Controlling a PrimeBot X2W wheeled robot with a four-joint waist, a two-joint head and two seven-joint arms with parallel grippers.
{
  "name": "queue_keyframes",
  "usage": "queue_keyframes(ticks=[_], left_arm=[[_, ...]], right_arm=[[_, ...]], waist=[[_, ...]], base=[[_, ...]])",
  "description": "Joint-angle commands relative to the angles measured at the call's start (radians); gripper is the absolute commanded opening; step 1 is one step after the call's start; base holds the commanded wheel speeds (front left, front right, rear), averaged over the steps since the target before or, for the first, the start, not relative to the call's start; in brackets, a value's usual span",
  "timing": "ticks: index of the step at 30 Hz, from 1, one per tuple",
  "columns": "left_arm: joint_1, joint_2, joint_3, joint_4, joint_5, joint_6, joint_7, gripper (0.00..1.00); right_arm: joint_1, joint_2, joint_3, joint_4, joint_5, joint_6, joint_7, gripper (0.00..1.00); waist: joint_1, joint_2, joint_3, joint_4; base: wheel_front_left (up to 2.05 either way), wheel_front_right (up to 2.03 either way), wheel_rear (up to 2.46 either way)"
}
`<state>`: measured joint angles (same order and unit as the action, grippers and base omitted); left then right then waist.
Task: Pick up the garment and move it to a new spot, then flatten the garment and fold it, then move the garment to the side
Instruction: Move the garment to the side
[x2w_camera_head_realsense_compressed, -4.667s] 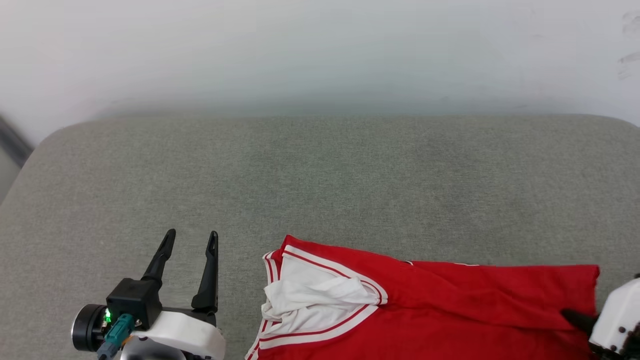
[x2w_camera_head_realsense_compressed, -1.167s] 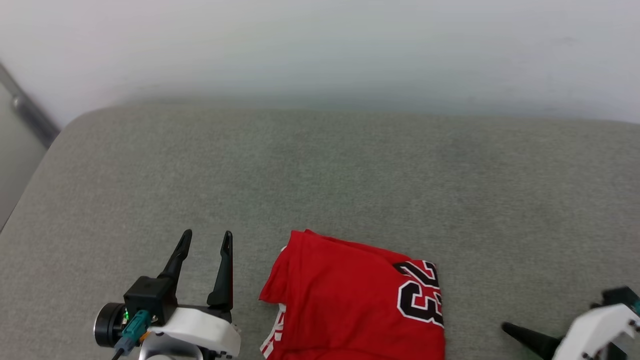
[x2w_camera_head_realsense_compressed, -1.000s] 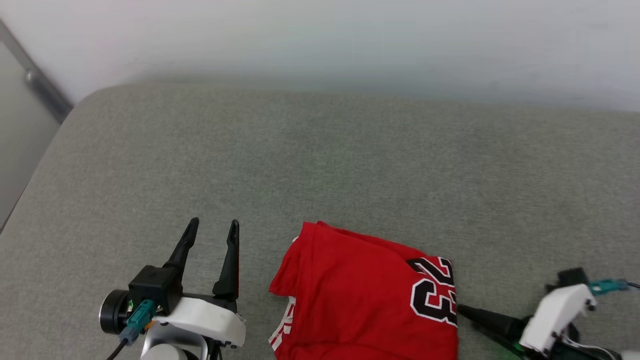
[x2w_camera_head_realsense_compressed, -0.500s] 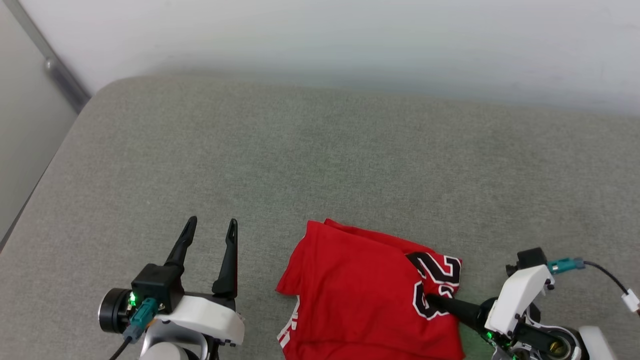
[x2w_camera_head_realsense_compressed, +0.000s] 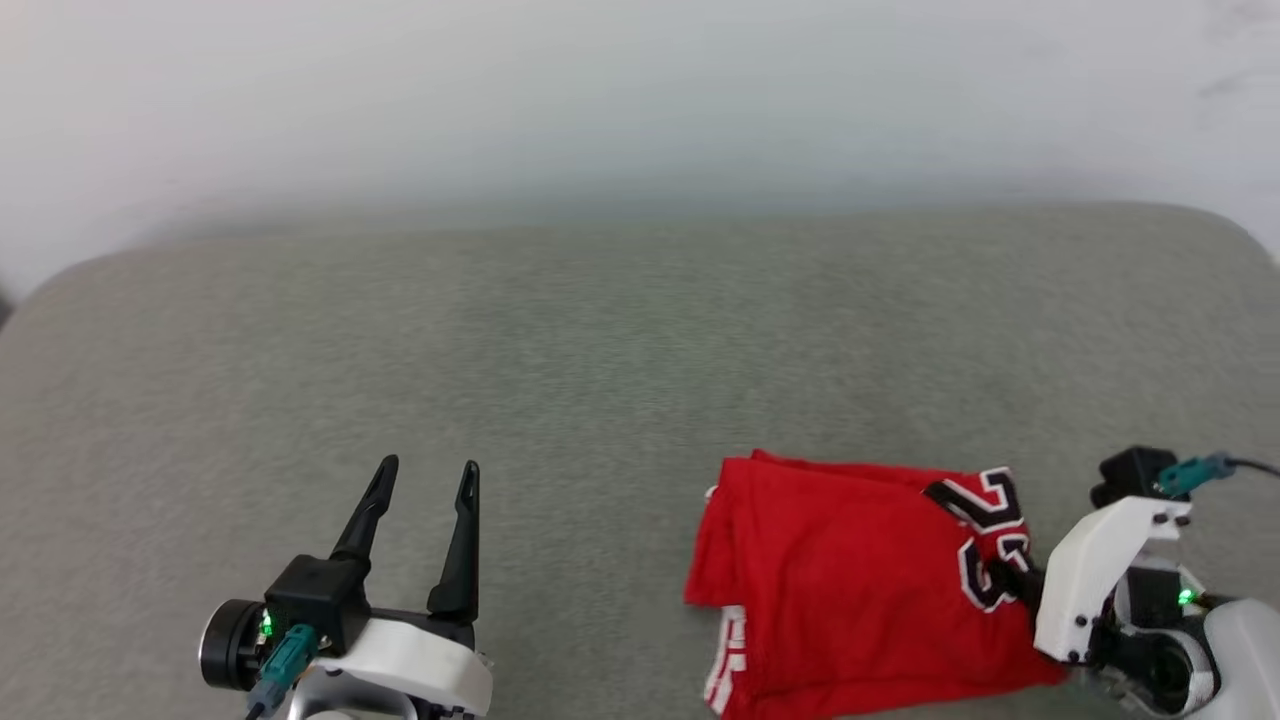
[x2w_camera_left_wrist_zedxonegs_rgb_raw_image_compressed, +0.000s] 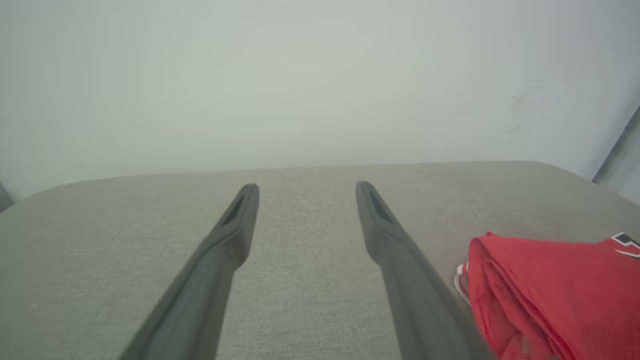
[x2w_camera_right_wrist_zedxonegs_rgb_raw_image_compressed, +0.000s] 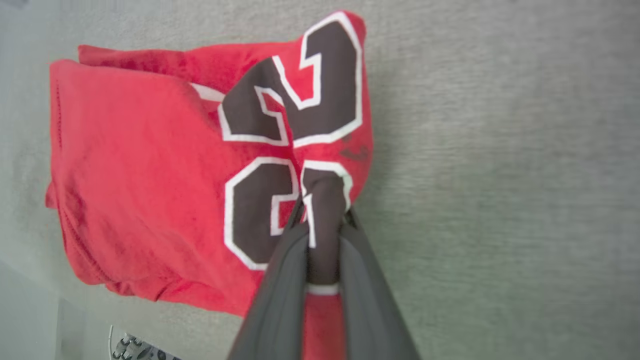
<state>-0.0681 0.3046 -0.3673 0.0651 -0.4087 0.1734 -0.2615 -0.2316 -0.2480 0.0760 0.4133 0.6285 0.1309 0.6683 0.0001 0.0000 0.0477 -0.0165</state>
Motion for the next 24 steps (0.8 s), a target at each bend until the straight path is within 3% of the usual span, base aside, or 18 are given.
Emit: queue_keyframes(ticks=[1,7,12,17,24], left_arm=[[-0.009,-0.002,0.001,-0.009,0.006,-0.005,-0.005,1.00],[-0.067,0.005,-0.008,-0.043,0.019,-0.023,0.000,1.00],[-0.146,0.037,-0.015,-0.091,0.045,-0.042,0.032,1.00],[-0.225,0.072,-0.028,-0.133,0.073,-0.068,0.071,1.00],[-0.317,0.109,-0.039,-0.185,0.101,-0.095,0.117,1.00]], right_arm=[[-0.033,-0.009,-0.007,0.009,-0.029,0.000,-0.009,0.00],[-0.132,-0.014,-0.032,0.059,-0.151,0.000,-0.044,0.00],[-0.234,-0.027,-0.091,0.103,-0.259,-0.001,-0.113,0.00],[-0.337,-0.043,-0.199,0.164,-0.341,-0.001,-0.200,0.00],[-0.474,-0.073,-0.376,0.218,-0.451,-0.001,-0.327,0.00]], waist=[[-0.0001,0.0000,0.021,-0.099],[-0.0001,0.0000,0.128,-0.239],[-0.0001,0.0000,0.254,-0.315],[-0.0001,0.0000,0.359,-0.346],[-0.0001,0.0000,0.472,-0.337]], base=[[0.00,0.00,0.00],[0.00,0.00,0.00],[0.00,0.00,0.00],[0.00,0.00,0.00],[0.00,0.00,0.00]])
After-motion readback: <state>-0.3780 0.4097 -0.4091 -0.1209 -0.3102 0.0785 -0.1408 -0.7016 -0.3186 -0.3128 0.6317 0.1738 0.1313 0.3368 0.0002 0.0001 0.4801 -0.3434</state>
